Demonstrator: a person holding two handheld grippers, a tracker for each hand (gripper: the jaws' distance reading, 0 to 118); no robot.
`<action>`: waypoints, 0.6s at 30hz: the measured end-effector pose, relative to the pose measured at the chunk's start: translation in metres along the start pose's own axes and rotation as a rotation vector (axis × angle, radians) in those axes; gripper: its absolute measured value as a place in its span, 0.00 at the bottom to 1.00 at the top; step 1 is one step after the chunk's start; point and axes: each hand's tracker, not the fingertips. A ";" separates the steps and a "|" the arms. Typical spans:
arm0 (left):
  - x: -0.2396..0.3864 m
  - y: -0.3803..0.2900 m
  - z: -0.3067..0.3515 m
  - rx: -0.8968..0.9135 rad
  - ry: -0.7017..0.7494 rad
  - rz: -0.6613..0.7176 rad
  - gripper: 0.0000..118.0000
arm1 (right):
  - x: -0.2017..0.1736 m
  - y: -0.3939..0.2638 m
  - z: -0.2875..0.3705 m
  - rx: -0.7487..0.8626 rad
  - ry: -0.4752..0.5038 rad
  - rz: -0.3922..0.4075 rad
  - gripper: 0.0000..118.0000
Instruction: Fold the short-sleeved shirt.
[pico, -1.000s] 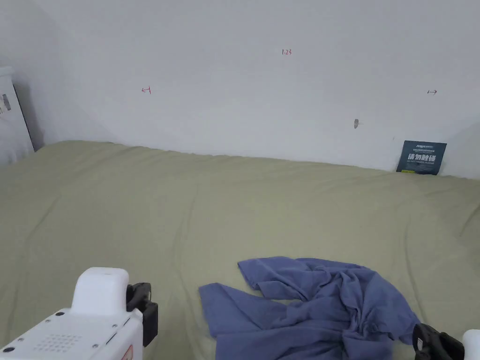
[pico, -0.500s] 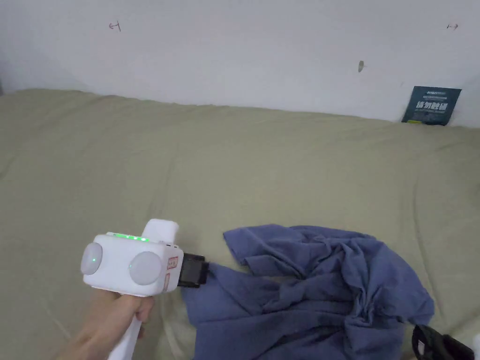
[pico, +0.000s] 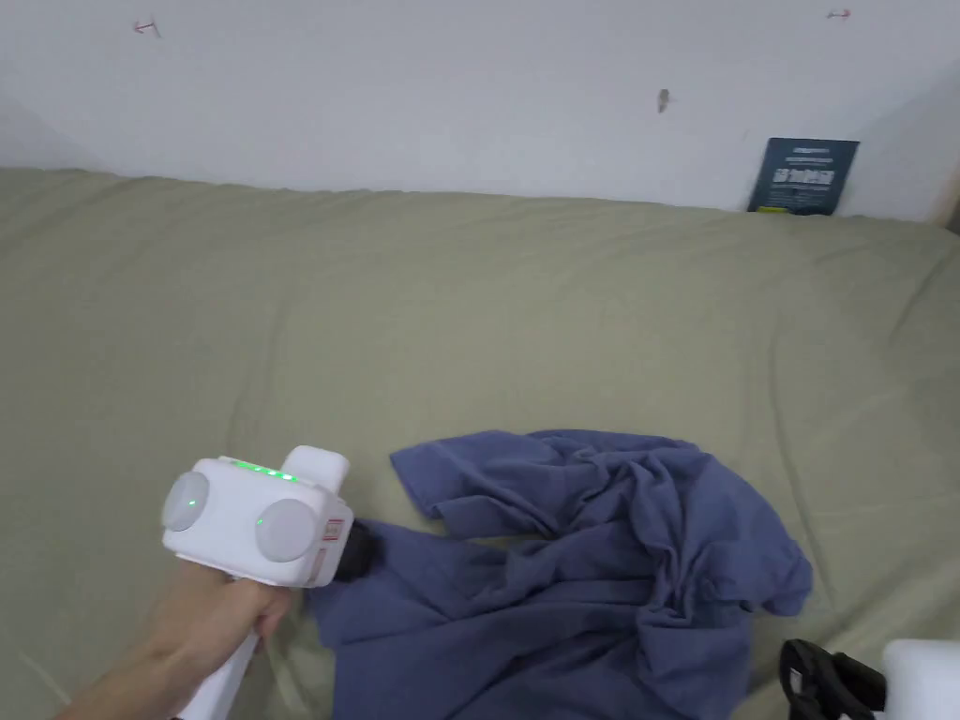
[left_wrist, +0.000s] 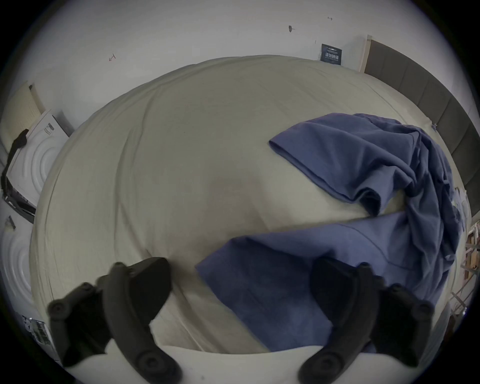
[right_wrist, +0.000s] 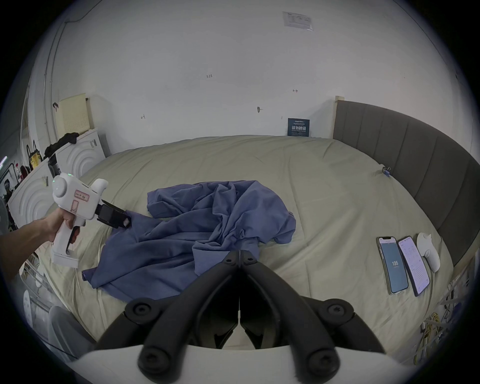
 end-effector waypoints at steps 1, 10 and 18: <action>-0.008 0.005 -0.004 -0.038 -0.042 0.012 0.00 | 0.003 0.000 -0.001 -0.003 0.000 -0.001 0.00; -0.012 0.002 -0.010 -0.017 -0.038 0.062 0.00 | 0.060 0.035 -0.054 -0.068 -0.087 0.005 0.00; -0.017 0.004 -0.014 -0.012 -0.062 0.070 0.00 | 0.105 0.082 -0.175 -0.309 -0.099 0.053 0.36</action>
